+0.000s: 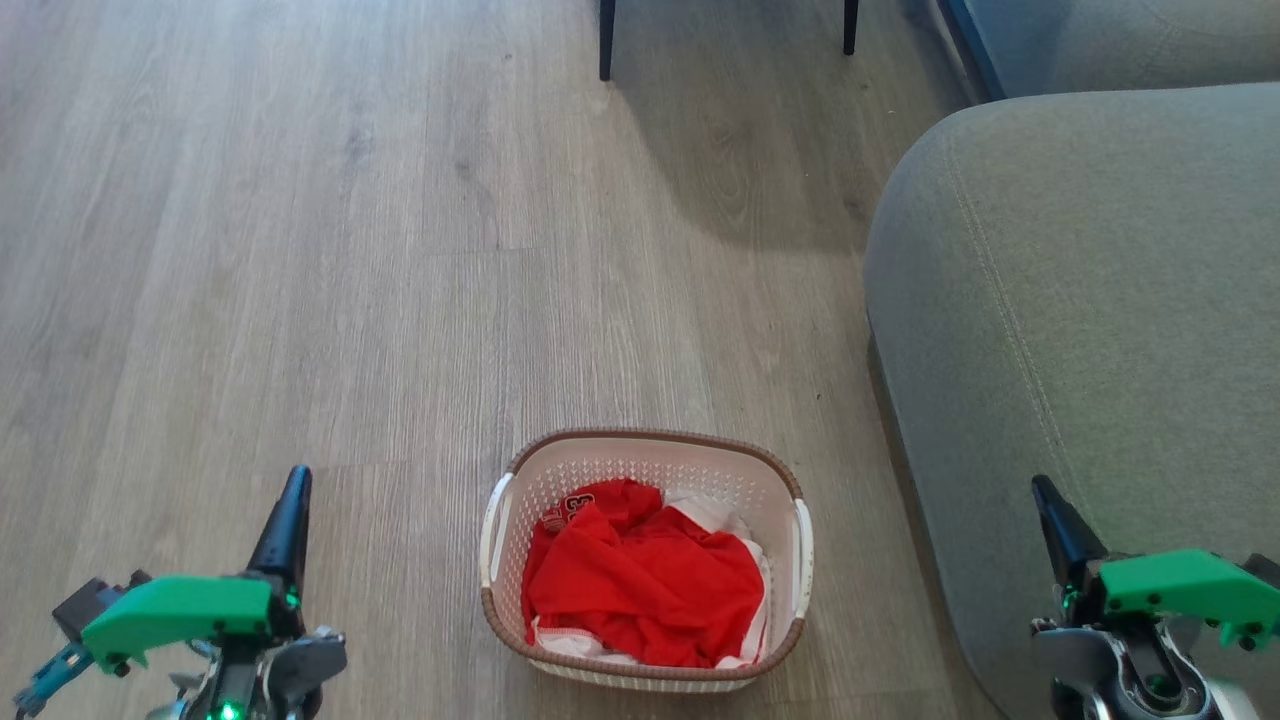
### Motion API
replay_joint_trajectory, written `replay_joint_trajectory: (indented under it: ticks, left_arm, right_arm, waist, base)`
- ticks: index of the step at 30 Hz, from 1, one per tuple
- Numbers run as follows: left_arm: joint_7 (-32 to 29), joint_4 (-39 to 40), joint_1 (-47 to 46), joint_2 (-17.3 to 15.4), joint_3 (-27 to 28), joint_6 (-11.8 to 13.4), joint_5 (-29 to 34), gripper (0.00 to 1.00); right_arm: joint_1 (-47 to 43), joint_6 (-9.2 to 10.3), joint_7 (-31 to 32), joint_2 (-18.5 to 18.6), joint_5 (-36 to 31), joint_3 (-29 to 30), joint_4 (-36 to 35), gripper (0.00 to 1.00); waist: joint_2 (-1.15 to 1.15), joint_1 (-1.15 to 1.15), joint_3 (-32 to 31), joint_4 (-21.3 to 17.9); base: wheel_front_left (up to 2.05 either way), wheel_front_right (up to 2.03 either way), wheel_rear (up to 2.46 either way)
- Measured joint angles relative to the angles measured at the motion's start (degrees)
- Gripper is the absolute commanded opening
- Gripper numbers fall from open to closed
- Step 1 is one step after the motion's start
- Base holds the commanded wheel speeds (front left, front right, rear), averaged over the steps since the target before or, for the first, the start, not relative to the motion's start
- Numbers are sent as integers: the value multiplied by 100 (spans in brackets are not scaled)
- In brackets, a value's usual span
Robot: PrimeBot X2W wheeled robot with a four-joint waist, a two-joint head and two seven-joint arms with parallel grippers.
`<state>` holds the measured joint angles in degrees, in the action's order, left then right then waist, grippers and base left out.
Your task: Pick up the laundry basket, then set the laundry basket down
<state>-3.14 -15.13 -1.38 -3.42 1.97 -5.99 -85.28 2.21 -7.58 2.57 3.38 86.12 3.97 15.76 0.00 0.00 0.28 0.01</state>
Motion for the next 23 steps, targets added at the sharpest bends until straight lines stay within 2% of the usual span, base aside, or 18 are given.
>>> replay_joint_trajectory:
  ticks: [13, 23]
  left_arm:
    - [-192, -59, -153, 2, 82, -111, -762, 0]
    - [-211, -60, -205, 7, 97, -111, -773, 0]
  right_arm:
    - [34, 0, 200, 1, 714, 155, 1, 0]
    - [108, 0, 216, 0, 723, 179, 1, 0]
  waist:
    - [0, 0, -10, -1]
    - [0, 0, -10, -1]
  base:
    - [0, 0, 0]
    - [0, 0, 0]
